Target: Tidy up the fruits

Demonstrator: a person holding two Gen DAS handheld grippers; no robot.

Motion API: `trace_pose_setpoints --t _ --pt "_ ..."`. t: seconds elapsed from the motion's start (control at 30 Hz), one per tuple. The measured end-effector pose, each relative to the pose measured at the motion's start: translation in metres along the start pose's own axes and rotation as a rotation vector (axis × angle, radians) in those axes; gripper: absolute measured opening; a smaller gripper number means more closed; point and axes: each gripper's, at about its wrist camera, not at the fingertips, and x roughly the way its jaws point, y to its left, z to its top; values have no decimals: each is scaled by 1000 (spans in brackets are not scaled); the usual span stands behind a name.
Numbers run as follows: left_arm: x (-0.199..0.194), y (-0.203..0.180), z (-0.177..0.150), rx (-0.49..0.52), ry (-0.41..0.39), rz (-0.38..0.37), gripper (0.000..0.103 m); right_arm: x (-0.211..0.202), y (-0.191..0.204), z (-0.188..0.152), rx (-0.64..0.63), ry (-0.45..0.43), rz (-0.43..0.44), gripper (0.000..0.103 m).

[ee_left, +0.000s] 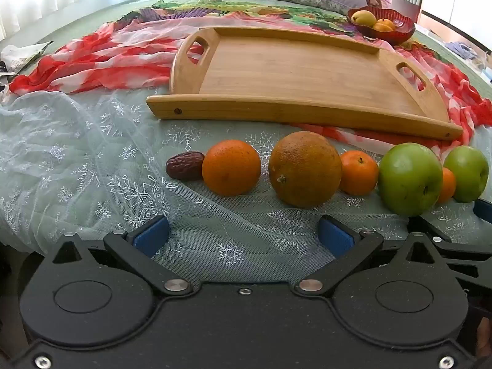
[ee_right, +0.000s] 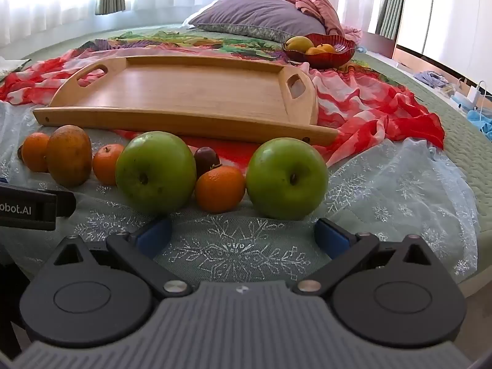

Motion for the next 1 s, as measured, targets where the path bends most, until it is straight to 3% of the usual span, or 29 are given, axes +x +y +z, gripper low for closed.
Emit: trace_pose_setpoints --t 1.0 --pt "2 0 1 5 12 7 103 1 1 2 -3 8 -2 103"
